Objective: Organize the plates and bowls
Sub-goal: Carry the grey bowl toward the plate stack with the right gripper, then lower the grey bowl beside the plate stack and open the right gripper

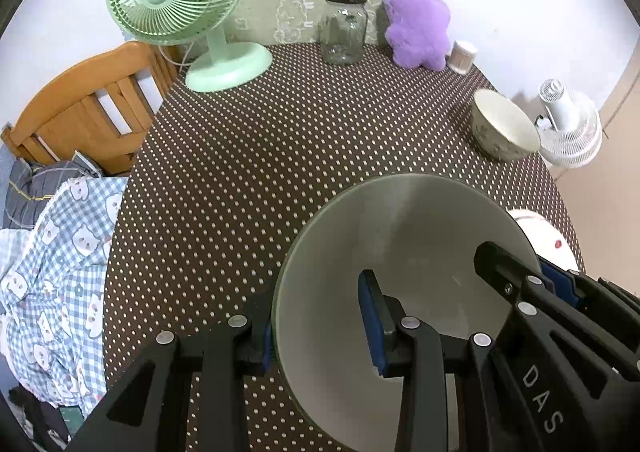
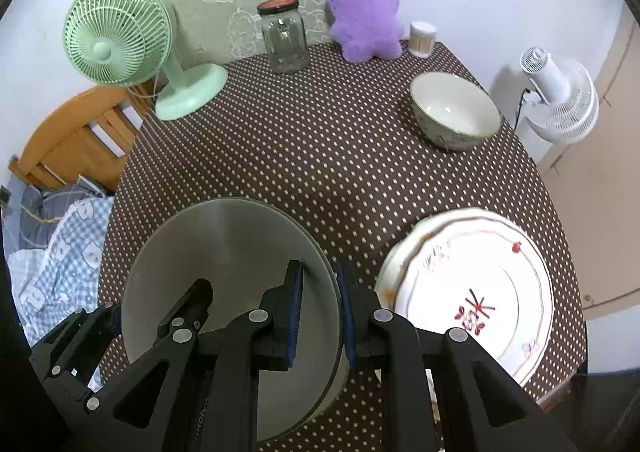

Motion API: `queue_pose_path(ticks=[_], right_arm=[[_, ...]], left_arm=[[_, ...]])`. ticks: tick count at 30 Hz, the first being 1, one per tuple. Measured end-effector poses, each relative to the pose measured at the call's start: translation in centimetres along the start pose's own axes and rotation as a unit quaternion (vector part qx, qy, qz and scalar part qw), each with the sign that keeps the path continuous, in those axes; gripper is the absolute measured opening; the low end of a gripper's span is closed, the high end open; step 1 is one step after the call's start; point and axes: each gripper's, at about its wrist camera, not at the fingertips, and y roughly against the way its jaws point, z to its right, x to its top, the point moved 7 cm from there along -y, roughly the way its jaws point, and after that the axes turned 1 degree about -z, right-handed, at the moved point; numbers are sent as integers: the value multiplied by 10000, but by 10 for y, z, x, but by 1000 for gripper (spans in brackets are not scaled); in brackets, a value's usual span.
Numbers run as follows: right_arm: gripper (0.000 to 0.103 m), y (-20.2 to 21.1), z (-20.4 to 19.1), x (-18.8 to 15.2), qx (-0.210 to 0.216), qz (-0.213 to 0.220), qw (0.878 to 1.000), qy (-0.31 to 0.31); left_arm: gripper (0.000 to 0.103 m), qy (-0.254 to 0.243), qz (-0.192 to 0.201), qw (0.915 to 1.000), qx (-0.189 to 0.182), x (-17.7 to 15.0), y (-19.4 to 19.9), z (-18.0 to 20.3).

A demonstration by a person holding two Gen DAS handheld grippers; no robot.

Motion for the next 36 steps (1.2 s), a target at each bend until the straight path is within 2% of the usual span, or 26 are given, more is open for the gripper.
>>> queue_pose_path(ticks=[21, 29, 30, 36], right_arm=[[21, -28, -2, -33, -191, -494, 9986, -96], [21, -33, -2, -33, -450, -434, 9980, -12], [21, -34, -2, -32, -486, -428, 9979, 7], [21, -35, -2, -32, -572, -388, 9976, 7]], left_arm=[[35, -179, -436, 9988, -128, -34, -29, -3], [35, -120, -543, 9978, -354, -36, -40, 1], [34, -16, -621, 9977, -283, -37, -39, 0], [34, -68, -532, 9980, -321, -37, -39, 1]])
